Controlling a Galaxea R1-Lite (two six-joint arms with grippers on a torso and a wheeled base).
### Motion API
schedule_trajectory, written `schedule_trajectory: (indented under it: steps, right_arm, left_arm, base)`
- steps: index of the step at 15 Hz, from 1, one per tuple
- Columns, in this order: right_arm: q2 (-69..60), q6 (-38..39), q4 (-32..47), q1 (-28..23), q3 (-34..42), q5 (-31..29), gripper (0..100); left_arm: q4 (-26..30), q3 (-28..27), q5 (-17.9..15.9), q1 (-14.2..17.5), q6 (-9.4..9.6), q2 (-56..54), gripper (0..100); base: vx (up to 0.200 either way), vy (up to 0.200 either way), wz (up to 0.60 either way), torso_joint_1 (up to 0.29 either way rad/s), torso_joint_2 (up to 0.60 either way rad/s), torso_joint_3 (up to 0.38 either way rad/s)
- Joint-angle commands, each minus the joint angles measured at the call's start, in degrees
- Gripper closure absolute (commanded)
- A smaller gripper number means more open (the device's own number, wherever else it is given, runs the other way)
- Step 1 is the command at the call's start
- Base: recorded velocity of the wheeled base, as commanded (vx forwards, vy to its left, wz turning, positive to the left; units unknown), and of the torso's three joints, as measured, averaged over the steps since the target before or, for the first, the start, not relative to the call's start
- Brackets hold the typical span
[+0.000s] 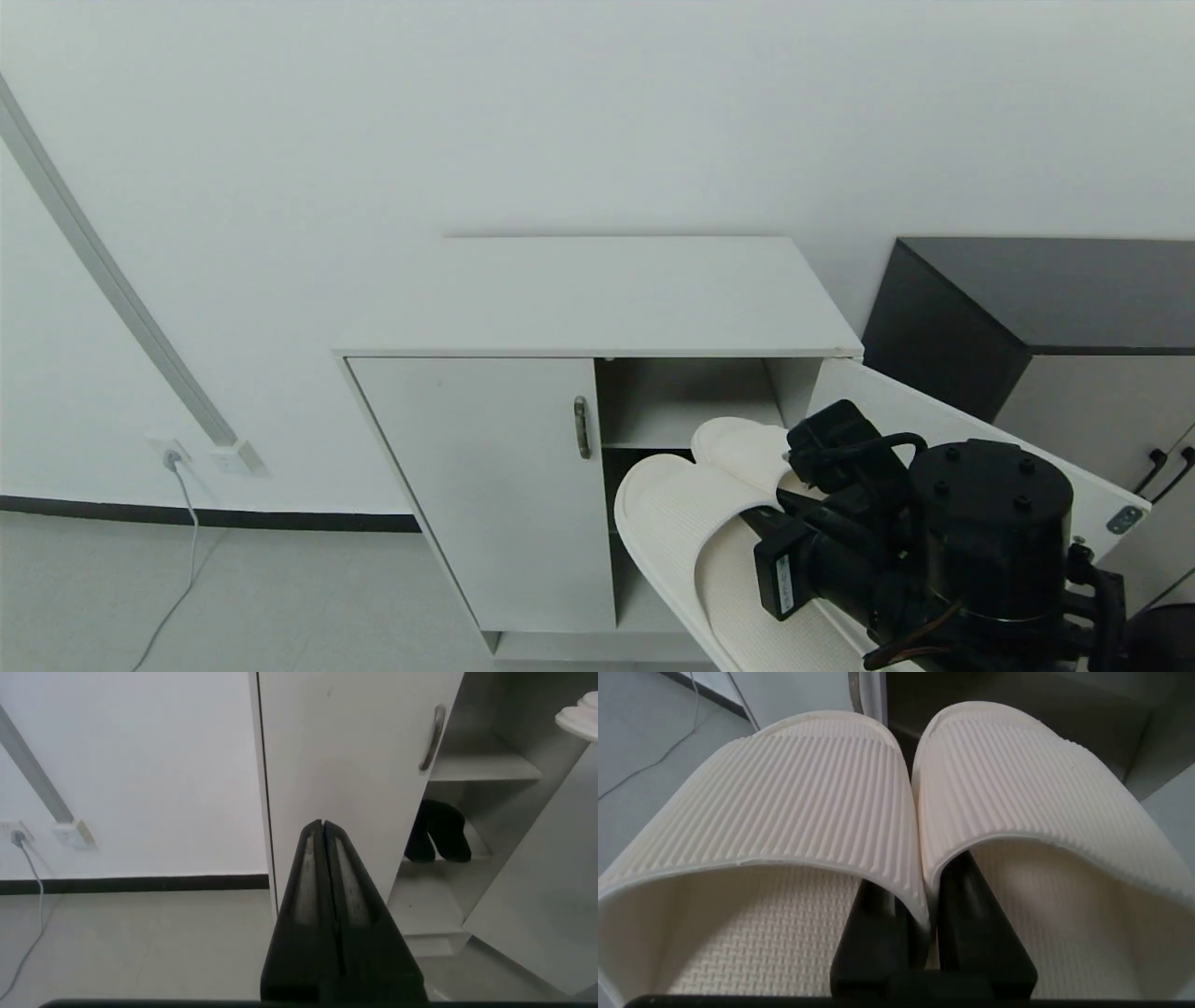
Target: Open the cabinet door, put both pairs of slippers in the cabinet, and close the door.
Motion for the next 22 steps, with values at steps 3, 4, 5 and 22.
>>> schedule_trajectory:
  steps: [3, 4, 5, 22]
  right_arm:
    - [0.35, 0.02, -0.02, 0.31, 0.19, 0.02, 100]
    - [0.35, 0.02, -0.02, 0.31, 0.19, 0.02, 100]
    - [0.35, 0.02, -0.02, 0.31, 0.19, 0.02, 100]
    - [4.57, 0.20, -2.66, -0.74, 0.28, 0.02, 100]
  left_arm:
    - [-0.01, 0.00, -0.02, 0.00, 0.00, 0.07, 100]
    - [-0.01, 0.00, -0.02, 0.00, 0.00, 0.07, 100]
    - [-0.01, 0.00, -0.02, 0.00, 0.00, 0.07, 100]
    - [-0.01, 0.00, -0.02, 0.00, 0.08, 0.07, 100]
  base:
    - [0.000, 0.000, 0.00, -0.216, 0.54, 0.313]
    - [0.000, 0.000, 0.00, -0.198, 0.52, 0.315]
    - [0.000, 0.000, 0.00, -0.198, 0.51, 0.305]
    - [0.000, 0.000, 0.00, -0.127, 0.47, 0.338]
